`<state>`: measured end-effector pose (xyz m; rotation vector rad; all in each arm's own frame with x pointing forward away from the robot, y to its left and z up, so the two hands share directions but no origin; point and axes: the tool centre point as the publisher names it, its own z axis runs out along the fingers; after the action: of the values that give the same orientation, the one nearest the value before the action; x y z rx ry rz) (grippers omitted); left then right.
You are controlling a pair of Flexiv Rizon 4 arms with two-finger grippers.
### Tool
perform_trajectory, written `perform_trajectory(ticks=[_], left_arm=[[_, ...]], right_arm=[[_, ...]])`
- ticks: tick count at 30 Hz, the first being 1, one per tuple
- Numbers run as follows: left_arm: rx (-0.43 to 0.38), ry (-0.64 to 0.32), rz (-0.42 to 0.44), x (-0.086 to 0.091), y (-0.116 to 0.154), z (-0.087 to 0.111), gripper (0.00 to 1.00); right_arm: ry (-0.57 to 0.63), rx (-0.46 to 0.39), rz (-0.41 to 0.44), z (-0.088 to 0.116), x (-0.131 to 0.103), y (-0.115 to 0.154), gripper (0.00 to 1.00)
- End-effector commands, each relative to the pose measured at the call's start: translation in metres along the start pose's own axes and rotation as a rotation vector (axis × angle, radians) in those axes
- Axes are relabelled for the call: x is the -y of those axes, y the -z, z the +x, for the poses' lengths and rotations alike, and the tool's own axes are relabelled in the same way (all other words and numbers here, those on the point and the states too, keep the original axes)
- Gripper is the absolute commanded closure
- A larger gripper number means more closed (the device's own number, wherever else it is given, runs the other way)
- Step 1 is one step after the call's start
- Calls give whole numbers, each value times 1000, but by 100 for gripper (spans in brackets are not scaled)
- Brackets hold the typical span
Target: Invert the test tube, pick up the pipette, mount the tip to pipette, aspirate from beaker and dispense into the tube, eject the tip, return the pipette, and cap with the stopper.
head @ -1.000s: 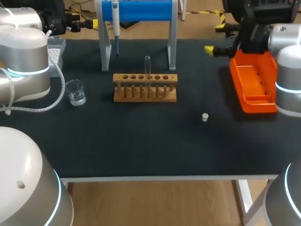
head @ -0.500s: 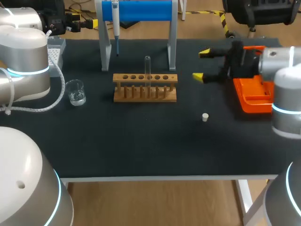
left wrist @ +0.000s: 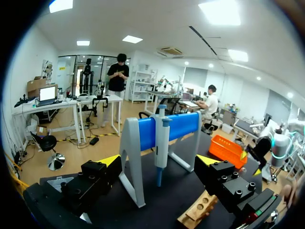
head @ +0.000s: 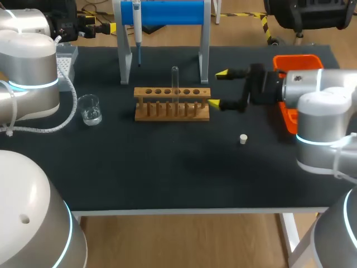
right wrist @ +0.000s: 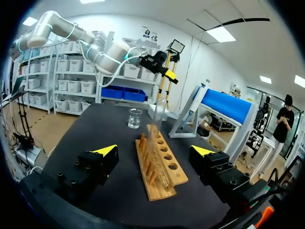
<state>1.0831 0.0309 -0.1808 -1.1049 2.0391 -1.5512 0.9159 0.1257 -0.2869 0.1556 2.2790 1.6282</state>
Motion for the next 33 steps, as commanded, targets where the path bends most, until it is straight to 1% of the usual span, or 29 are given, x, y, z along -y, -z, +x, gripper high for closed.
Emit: perform_trajectory(ticks=[1,5,6,8,9,10,11,13,16,20,25,29,33], left_arm=[[3,-1,3,-1,-1,0,0],[3,-1,3,-1,-1,0,0],[4,-16,0,-3,3,6,0],[-16,-53,14,-7,10,20,0],[-31,-75,22,-12,15,31,0],[-35,-84,18,-15,17,37,0],[-33,-115,13,-23,22,49,0],[-23,-156,-14,-36,28,65,0],[-30,-167,-11,-52,39,86,0],[-49,-210,9,-67,51,117,0],[-88,-215,18,-89,56,149,0],[-102,-215,3,-105,51,162,0],[-98,-207,-6,-117,47,163,0]], right_arm=[[0,1,1,0,0,-1,0],[0,1,1,0,0,-1,0],[0,1,1,0,0,-1,0],[0,1,1,0,0,-1,0],[0,1,1,0,0,-1,0],[0,1,1,0,0,-1,0],[0,1,1,0,0,-1,0],[0,1,1,0,0,-1,0],[0,1,1,0,0,-1,0],[0,1,1,0,0,-1,0],[0,1,1,0,0,-1,0],[0,1,1,0,0,-1,0],[0,1,1,0,0,-1,0]])
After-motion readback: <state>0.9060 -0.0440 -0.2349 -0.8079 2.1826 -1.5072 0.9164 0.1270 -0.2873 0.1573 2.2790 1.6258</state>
